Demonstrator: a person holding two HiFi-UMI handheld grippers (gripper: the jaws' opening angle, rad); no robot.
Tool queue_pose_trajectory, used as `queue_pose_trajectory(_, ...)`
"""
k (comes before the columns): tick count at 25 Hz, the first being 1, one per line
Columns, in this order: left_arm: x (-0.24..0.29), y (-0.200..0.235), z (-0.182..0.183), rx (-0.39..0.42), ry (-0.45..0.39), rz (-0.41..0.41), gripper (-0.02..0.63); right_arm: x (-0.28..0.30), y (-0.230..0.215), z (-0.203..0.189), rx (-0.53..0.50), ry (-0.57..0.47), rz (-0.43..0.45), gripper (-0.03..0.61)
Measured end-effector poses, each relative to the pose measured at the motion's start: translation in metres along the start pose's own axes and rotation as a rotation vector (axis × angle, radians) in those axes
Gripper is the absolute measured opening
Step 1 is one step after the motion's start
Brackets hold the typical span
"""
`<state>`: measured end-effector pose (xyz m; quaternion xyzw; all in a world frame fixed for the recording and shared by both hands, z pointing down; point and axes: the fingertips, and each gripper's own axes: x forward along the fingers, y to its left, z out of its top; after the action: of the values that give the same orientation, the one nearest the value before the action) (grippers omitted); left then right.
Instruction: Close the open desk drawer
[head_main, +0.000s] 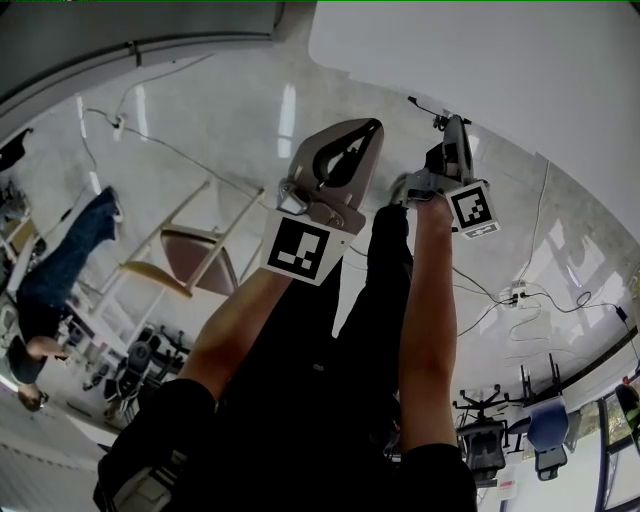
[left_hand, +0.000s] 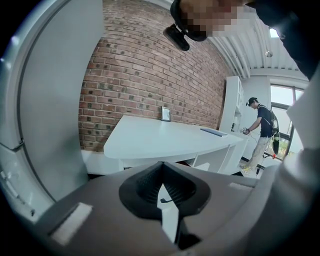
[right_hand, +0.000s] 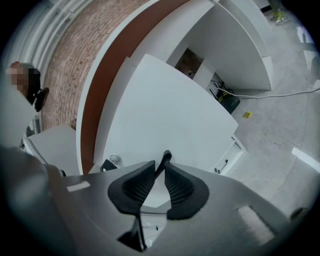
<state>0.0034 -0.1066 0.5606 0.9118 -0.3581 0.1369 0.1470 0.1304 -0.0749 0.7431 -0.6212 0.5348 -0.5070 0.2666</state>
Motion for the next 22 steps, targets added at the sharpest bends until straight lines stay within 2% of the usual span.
queue_pose_trajectory(12, 0.0, 0.006, 0.003, -0.007, -0.007, 0.016, 0.02, 0.033, 0.009, 0.034, -0.048, -0.04, 0.05, 0.063)
queue_pose_trajectory(22, -0.002, 0.014, 0.002, -0.013, -0.003, 0.019, 0.02, 0.062, -0.003, 0.036, 0.008, -0.069, 0.047, 0.058)
